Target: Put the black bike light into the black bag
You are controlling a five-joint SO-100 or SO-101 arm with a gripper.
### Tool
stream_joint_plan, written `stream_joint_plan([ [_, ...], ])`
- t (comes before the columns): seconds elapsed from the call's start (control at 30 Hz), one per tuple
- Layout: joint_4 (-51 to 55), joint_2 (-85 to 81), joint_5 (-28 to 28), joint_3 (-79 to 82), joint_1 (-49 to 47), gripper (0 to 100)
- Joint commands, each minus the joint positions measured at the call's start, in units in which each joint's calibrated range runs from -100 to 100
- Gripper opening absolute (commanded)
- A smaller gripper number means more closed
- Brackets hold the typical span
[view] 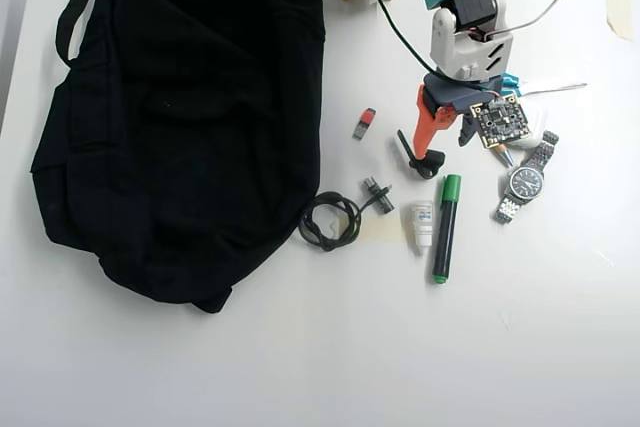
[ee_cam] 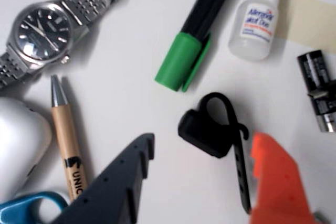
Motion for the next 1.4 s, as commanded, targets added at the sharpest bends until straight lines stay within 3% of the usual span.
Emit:
stream_joint_plan([
  [0.0, 0.0, -1.5, -0.2, -1.6, -0.6, 24],
  [0.17, -0.1, -1.1, -0.3, -0.4, -1.0, 26],
  [0.33, -0.4, -0.2, -0.3, 0.8, -0.9, 35],
  [1.37, -10.3, 5.2, -0.1, 3.5, 1.0, 31],
])
